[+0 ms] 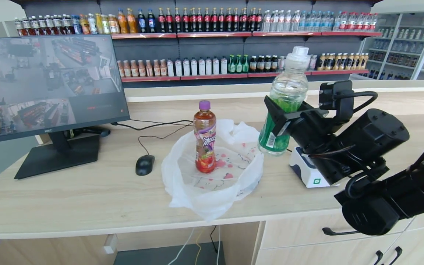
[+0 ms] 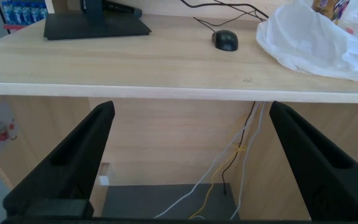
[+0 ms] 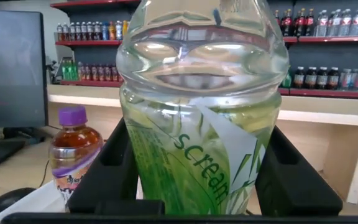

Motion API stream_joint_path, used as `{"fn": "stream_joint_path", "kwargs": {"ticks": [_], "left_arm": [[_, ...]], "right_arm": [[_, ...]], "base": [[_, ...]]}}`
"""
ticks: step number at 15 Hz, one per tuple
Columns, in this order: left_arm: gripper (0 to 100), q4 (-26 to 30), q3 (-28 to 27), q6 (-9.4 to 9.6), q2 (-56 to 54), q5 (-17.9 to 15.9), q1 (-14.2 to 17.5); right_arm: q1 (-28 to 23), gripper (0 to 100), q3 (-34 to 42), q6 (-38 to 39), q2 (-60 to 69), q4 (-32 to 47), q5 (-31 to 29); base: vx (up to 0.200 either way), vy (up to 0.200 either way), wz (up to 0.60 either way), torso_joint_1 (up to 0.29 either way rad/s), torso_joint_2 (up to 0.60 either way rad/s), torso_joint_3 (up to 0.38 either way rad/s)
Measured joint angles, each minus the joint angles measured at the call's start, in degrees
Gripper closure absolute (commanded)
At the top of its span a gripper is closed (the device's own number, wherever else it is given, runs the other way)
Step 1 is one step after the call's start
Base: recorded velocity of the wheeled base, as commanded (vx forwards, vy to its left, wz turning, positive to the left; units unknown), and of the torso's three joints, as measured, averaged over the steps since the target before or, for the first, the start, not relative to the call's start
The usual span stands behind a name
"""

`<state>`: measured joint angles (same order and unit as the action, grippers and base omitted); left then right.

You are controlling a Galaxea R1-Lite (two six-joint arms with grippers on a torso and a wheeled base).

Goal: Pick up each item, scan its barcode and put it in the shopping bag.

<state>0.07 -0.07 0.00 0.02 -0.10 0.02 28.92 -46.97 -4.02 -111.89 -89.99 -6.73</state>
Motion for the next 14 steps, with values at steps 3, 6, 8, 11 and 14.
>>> {"fn": "stream_joint_path", "kwargs": {"ticks": [3, 6, 8, 11, 14], "left_arm": [[0, 0.0, 0.0, 0.0, 0.0, 0.0, 0.0], [0, 0.0, 0.0, 0.0, 0.0, 0.0, 0.0], [0, 0.0, 0.0, 0.0, 0.0, 0.0, 0.0], [0, 0.0, 0.0, 0.0, 0.0, 0.0, 0.0], [0, 0.0, 0.0, 0.0, 0.0, 0.0, 0.0]], "right_arm": [[0.3, 100, -2.8, 0.2, -2.8, 0.3, 0.4], [0.9, 100, -5.8, 0.4, -5.9, 0.1, 0.5], [0.9, 100, -7.6, 0.4, -8.0, 0.1, 0.9], [1.3, 100, -11.7, 0.4, -11.6, 0.1, 1.3], [1.6, 100, -14.1, 0.4, -14.9, 0.0, 1.6]], "base": [[0.0, 0.0, 0.0, 0.0, 0.0, 0.0], [0.0, 0.0, 0.0, 0.0, 0.0, 0.0], [0.0, 0.0, 0.0, 0.0, 0.0, 0.0], [0.0, 0.0, 0.0, 0.0, 0.0, 0.0], [0.0, 0.0, 0.0, 0.0, 0.0, 0.0]]}}
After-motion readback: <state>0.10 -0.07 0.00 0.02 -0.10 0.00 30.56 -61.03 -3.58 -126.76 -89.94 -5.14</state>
